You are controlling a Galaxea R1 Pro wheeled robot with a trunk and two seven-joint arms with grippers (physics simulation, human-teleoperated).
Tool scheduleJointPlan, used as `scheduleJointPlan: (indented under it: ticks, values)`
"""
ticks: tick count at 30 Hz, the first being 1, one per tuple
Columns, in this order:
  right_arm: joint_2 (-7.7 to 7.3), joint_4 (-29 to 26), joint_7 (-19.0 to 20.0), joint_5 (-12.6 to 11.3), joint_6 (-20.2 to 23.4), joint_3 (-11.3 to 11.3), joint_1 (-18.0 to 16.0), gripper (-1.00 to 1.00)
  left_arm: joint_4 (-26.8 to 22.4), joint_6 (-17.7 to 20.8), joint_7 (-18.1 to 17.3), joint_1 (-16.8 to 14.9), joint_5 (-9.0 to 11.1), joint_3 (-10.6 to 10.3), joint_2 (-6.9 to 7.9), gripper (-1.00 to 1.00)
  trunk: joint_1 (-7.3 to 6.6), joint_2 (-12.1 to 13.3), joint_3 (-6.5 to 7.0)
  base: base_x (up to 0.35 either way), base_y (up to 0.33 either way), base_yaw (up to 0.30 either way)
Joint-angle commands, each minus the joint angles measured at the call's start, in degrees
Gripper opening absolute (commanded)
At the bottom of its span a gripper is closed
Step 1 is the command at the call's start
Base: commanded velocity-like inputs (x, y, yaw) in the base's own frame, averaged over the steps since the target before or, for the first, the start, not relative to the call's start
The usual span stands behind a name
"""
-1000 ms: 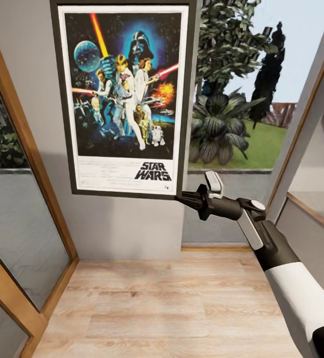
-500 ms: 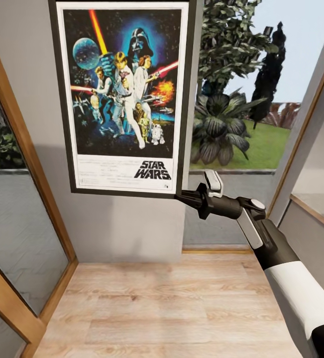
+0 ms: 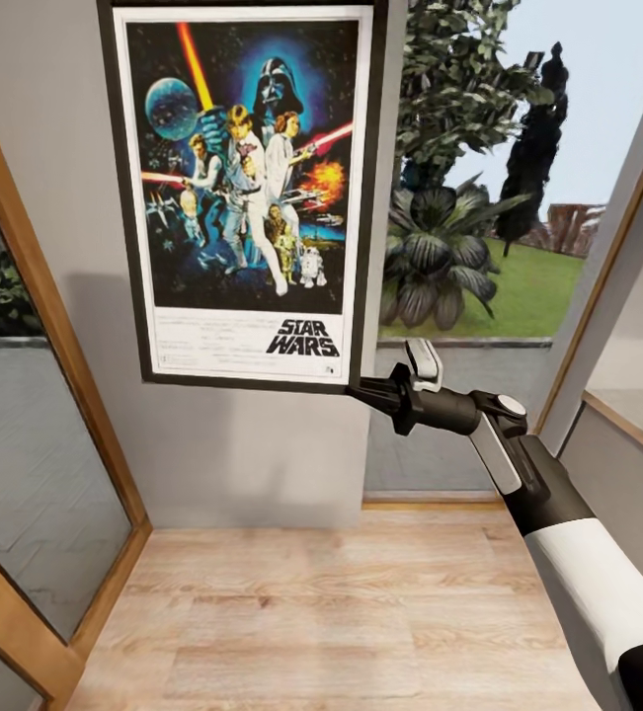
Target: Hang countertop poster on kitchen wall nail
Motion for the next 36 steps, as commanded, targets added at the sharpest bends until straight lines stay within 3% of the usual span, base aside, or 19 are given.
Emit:
scheduleJointPlan:
  ticks: [1,36]
  values:
    - [-0.06,0.0,-0.2,-0.5,0.6,0.1,-0.1,-1.00,0.0,-0.3,-0.1,-0.1,0.5,-0.5,0.04,1.00,0.04,-0.1,-0.13,0.030,0.000,0.000]
    - [0.02,-1.3,-3.8,-0.5,0.7,0.2,-0.1,-1.00,0.0,-0.3,-0.1,-0.1,0.5,-0.4,0.04,1.00,0.04,-0.1,-0.13,0.091,0.055,0.000]
